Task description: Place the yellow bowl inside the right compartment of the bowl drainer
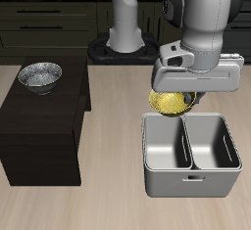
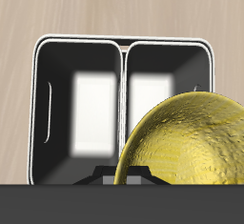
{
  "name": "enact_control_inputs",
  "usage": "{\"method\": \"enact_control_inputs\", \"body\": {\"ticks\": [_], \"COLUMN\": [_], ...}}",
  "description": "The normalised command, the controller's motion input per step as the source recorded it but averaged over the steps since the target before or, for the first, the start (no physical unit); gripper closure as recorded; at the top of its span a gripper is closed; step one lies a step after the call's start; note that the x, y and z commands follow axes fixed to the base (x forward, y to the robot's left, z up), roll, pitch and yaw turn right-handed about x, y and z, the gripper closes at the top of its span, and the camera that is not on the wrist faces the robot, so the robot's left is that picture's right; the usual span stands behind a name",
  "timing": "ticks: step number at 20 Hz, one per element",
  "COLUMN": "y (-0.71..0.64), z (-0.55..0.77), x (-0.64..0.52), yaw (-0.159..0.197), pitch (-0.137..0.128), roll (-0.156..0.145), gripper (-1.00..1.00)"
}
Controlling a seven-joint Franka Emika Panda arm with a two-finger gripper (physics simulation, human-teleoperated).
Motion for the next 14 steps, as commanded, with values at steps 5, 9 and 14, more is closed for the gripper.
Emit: {"method": "enact_control_inputs", "body": {"ticks": [5,9,14], "y": [0.03,-0.13,-0.15], "z": [-0.26,-0.26,-0.1], "x": [0.09,0.05,0.06], "yaw": [-0.003,0.005,0.014], "pitch": [0.036,0.034,0.018], "roll": [0.003,-0.036,-0.039], "gripper": [1.0,-1.0,-1.0]}}
